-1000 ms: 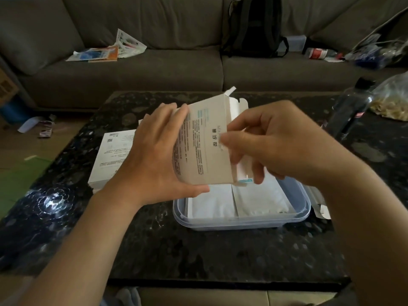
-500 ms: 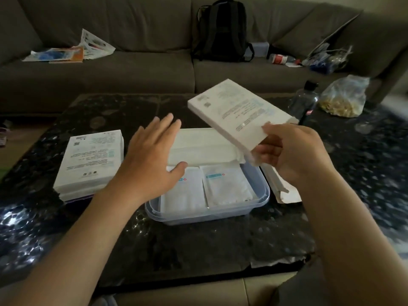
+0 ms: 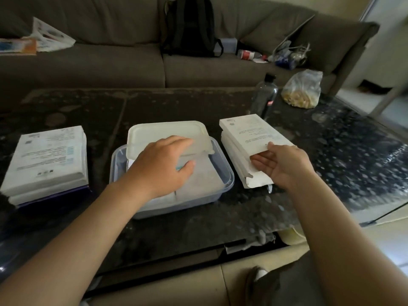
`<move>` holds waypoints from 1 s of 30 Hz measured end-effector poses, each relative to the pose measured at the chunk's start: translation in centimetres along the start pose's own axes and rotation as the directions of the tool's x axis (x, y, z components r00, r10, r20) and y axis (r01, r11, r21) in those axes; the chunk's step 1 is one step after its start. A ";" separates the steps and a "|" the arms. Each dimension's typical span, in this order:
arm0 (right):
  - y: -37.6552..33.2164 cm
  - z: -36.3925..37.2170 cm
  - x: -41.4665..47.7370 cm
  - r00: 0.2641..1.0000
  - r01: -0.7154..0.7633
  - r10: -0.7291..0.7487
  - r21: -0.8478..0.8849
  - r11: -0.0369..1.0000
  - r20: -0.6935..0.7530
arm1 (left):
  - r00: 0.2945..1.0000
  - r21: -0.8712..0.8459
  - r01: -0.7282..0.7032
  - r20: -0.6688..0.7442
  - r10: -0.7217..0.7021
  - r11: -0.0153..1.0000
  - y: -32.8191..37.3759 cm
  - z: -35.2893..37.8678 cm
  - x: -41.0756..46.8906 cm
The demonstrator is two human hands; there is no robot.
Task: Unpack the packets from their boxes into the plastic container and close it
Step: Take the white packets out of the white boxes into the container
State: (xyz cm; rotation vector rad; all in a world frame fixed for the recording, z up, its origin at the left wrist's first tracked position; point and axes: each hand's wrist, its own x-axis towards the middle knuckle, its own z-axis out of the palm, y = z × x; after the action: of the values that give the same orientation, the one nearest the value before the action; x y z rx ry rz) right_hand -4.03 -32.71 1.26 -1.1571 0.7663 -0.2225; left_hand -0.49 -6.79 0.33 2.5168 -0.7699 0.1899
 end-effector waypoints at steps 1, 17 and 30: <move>0.1 -0.3 0.2 1.000 -0.008 0.008 -0.004 1.000 0.000 | 1.000 -0.004 -0.001 0.010 0.001 1.000 0.0 0.1 0.0; 0.3 -1.9 0.8 0.982 0.025 -0.138 -0.643 0.765 -0.127 | 0.998 -0.001 0.005 0.063 -0.005 1.000 -0.5 1.0 -0.1; 1.9 7.6 -4.2 0.823 0.530 -0.446 -0.759 0.379 0.353 | 0.982 0.135 0.187 -0.008 -0.188 0.973 -3.3 -3.1 -2.1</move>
State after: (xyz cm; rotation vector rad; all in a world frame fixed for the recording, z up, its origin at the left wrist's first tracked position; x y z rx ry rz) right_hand -2.55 -24.07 2.83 -2.3403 0.3854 -0.3056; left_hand -0.39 -1.85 1.05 2.7014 -0.5318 0.1756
